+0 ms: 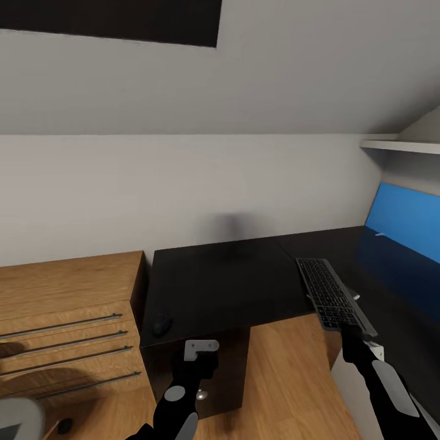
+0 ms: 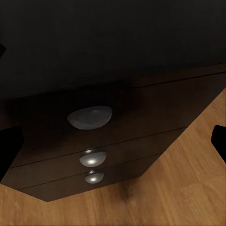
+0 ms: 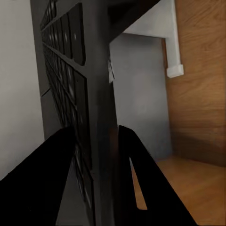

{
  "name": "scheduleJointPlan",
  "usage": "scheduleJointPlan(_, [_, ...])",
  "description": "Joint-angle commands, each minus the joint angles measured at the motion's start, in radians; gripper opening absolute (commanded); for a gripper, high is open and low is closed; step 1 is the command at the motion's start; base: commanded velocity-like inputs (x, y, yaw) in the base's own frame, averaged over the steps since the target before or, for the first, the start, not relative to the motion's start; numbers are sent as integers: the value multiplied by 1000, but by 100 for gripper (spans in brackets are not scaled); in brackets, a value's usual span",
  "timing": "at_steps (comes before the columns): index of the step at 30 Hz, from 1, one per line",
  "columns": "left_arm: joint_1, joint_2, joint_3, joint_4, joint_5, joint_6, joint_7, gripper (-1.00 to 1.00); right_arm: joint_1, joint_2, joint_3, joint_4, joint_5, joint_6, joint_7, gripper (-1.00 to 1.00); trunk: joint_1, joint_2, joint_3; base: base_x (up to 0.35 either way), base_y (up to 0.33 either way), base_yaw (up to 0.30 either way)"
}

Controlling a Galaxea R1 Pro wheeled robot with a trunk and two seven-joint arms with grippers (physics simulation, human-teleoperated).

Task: In the bedroom, organize the workspace by keeping the computer under the desk, ensuring the monitor is on the desk, placing the keyboard on the desk next to the monitor, placing the mouse on the desk next to the keyboard, moving the folder from the swivel chair onto the desk next to the mouse, stacking the notebook on top of the folder with the pen on top of the notebook, and positioning the swivel chair next to the desk.

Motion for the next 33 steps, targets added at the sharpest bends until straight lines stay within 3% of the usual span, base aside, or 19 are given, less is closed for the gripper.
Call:
scheduleJointPlan(1, [-1, 0, -2, -1, 8, 3, 8, 100, -1, 0, -2, -2, -6, 5, -8, -100, 0, -1, -1, 0, 0, 0])
scheduleJointPlan(10, [-1, 0, -2, -1, 8, 3, 8, 100, -1, 0, -2, -2, -5, 4, -8, -100, 0, -1, -1, 0, 0, 0])
scheduleJointPlan(24, [-1, 0, -4, -1, 8, 3, 8, 100, -1, 2, 3, -8, -2, 4, 18, -100, -54, 97, 43, 0, 0, 0])
scheduleJointPlan(33, [-1, 0, -4, -1, 8, 3, 8, 100, -1, 7, 10, -9, 23, 4, 109, -100, -88, 160, 71, 0, 0, 0])
